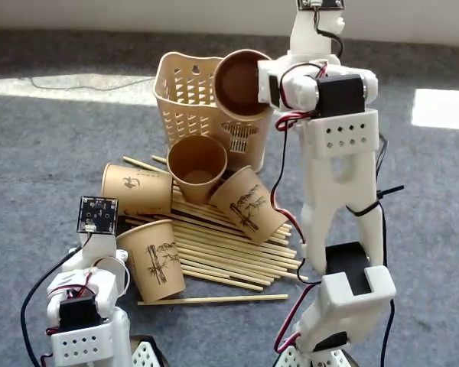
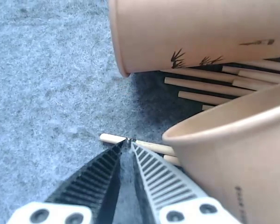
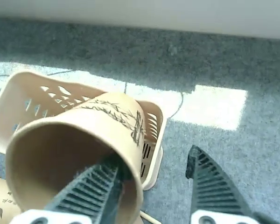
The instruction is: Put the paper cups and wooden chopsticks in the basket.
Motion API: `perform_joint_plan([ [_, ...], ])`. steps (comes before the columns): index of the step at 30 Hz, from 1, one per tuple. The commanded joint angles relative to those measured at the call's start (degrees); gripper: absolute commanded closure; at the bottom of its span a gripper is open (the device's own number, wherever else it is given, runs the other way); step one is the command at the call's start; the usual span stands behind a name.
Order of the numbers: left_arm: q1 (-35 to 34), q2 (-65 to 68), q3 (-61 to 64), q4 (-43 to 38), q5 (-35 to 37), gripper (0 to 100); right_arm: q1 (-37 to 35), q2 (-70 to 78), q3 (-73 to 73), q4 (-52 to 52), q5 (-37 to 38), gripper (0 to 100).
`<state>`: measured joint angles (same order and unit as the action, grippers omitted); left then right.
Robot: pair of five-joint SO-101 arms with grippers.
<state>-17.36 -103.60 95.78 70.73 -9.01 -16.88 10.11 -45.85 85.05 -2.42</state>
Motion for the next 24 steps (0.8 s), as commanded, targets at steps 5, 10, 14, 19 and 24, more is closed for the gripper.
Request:
perform_joint_plan([
  [5,-0.7,-0.5,0.6,-0.9,-0.1,98,-0.7,-0.9,-1.6,-6.3,-0.4,80.3],
  [10,-0.7,-0.5,0.6,-0.9,-0.1,98,-2.0,-0.9,-1.5,-9.8,-0.4,80.3],
  [14,-0.8,-0.5,0.6,-0.9,-0.1,98,-3.4,-0.8,-1.4,-11.0,-0.4,80.3],
  [19,-0.8,-0.5,0.6,-0.9,-0.1,98,-4.3,-1.3,-1.4,-10.4,-0.4,80.3],
  [24,-0.8,-0.5,0.6,-0.9,-0.1,98,-4.4,-1.7,-3.3,-3.1,0.0,80.3],
])
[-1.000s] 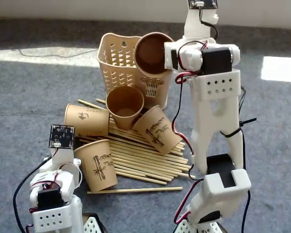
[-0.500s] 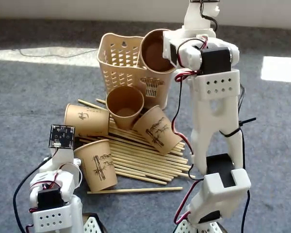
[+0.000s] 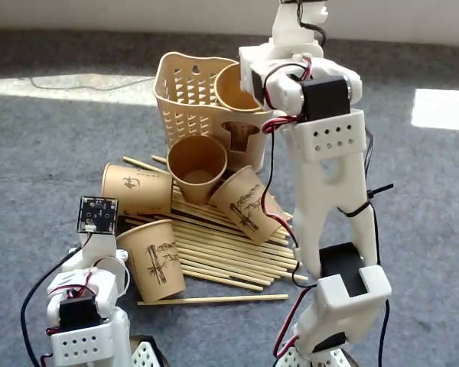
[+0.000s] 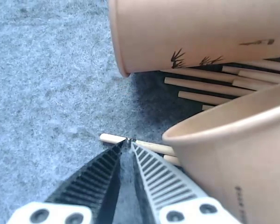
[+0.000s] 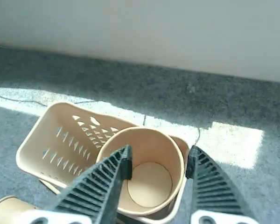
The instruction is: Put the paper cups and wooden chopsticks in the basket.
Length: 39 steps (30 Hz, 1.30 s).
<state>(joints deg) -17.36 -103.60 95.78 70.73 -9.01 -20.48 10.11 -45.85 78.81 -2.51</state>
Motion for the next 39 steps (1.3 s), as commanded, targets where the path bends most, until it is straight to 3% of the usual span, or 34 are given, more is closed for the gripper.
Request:
perform_joint_plan([
  [1,-0.8,-0.5,0.6,-0.9,-0.1,98,-0.7,-2.1,-4.3,4.9,0.1,80.3],
  [11,-0.8,-0.5,0.6,-0.9,-0.1,98,-4.4,-3.0,-7.6,22.2,0.2,80.3],
  [25,-0.8,-0.5,0.6,-1.0,-0.1,98,-15.2,-11.8,9.1,22.0,-0.3,80.3],
  [39,-0.8,-0.5,0.6,-1.0,-0.1,98,-15.3,-1.9,15.3,12.4,-4.3,80.3],
])
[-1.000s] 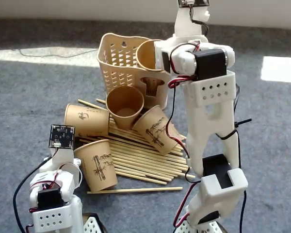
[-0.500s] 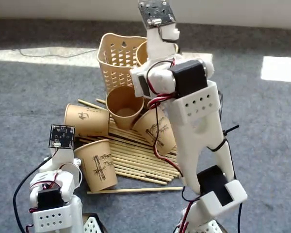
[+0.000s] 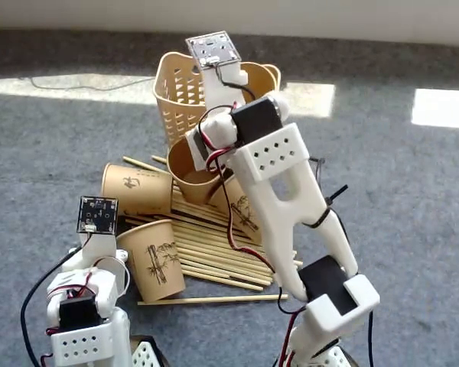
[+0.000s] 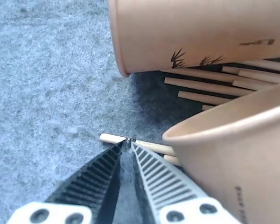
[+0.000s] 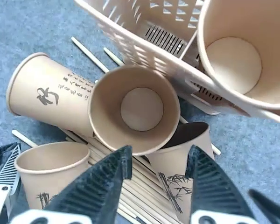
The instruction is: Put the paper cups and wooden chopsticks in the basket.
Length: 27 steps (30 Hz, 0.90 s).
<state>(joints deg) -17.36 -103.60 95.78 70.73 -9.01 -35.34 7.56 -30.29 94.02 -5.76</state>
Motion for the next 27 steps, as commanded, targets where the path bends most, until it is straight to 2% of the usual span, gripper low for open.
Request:
perform_joint_plan([
  [1,-0.8,-0.5,0.6,-1.0,-0.1,98,-0.4,1.7,-0.2,-3.1,-1.1,80.3],
  [15,-0.8,-0.5,0.6,-1.0,-0.1,98,2.7,12.5,-0.5,-5.1,-1.1,80.5],
  [27,-0.8,-0.5,0.6,-1.0,-0.1,98,2.8,12.3,-0.7,-4.5,-1.1,98.5],
])
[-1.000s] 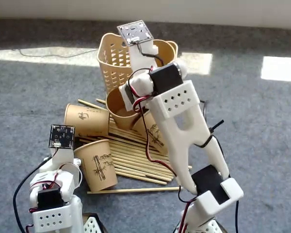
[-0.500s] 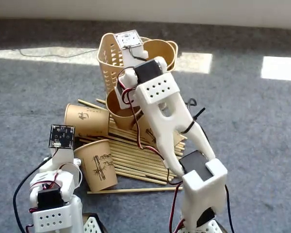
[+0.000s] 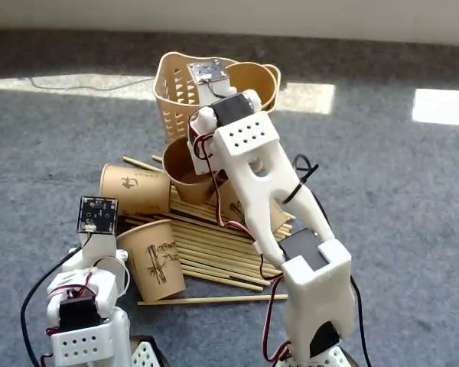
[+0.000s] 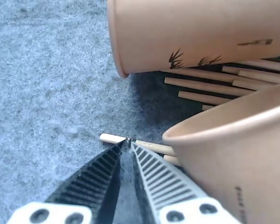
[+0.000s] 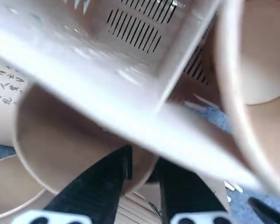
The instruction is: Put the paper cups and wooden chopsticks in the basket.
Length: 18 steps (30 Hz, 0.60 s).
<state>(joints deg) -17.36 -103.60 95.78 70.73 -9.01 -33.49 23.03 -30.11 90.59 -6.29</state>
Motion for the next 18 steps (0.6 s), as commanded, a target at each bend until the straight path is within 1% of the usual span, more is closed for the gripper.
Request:
perform_joint_plan([
  [1,-0.8,-0.5,0.6,-1.0,-0.1,98,0.9,-3.8,-0.7,-1.0,-0.4,99.5],
  [6,-0.8,-0.5,0.6,-1.0,-0.1,98,0.9,-7.2,-0.4,-0.8,-0.3,99.4],
  [13,-0.8,-0.5,0.6,-1.0,-0.1,98,0.7,-9.5,-0.8,4.9,-0.2,99.4],
  [18,-0.8,-0.5,0.6,-1.0,-0.1,98,0.7,-12.3,-0.9,6.9,-0.1,99.4],
])
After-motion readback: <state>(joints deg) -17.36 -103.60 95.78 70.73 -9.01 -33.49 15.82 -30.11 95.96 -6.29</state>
